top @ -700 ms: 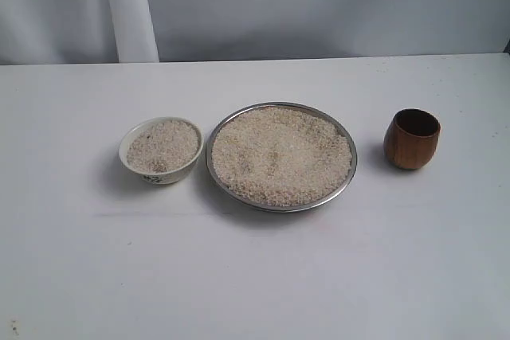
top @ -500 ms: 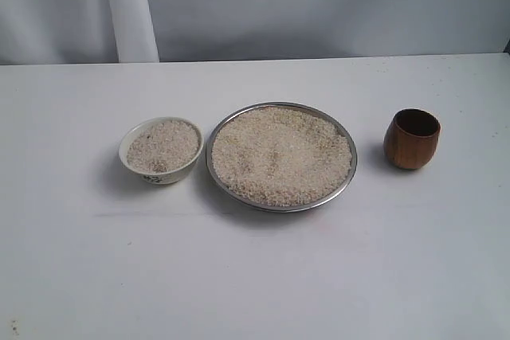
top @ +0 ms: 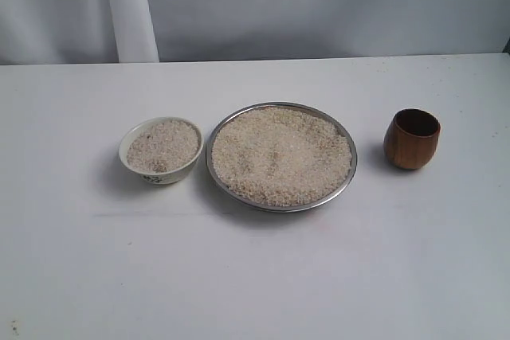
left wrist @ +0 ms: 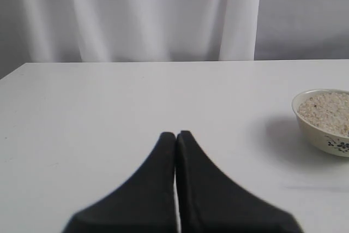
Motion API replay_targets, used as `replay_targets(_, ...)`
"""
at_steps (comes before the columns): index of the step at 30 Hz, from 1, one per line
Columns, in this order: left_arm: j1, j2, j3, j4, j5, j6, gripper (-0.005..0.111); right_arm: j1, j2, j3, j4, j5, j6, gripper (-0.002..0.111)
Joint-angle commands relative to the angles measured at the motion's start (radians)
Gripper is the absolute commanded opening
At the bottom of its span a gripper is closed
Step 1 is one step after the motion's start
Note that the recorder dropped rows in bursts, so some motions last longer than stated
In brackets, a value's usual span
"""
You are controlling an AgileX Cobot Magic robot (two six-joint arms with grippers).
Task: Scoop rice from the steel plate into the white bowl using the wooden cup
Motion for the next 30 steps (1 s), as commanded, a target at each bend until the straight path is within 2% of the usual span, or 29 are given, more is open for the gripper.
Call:
replay_targets(1,-0.003,-0.003,0.002,0.0,-0.006,-0.004,0.0,-0.006,-0.006,0.003,0.005,-0.242,0.002,0.0)
replay_targets(6,-0.003,-0.003,0.002,0.0,-0.006,-0.004,0.0,-0.006,-0.006,0.003,0.005,-0.366,0.002,0.0)
replay_targets(19,-0.003,-0.003,0.002,0.0,-0.006,-0.004,0.0,-0.006,-0.006,0.003,0.01,-0.404,0.002,0.0)
replay_targets(20,-0.003,-0.003,0.002,0.0,-0.006,-0.004,0.0,-0.006,-0.006,0.003,0.015,-0.432,0.029,0.0)
replay_targets(23,-0.003,-0.003,0.002,0.0,-0.006,-0.004,0.0,-0.006,-0.006,0.003,0.024,-0.507,0.409,0.0)
replay_targets(25,-0.003,-0.003,0.002,0.0,-0.006,-0.004,0.0,-0.006,-0.006,-0.027,0.03,-0.434,0.411,0.0)
replay_targets(26,-0.003,-0.003,0.002,0.0,-0.006,-0.004,0.0,-0.006,-0.006,-0.1,0.024,-0.292,0.382,0.0)
replay_targets(28,-0.003,-0.003,0.002,0.0,-0.006,-0.004,0.0,-0.006,0.017,-0.173,0.015,-0.154,0.377,0.0)
replay_targets(30,-0.003,-0.003,0.002,0.0,-0.006,-0.004,0.0,-0.006,0.077,-0.235,-0.006,-0.109,0.375,0.0)
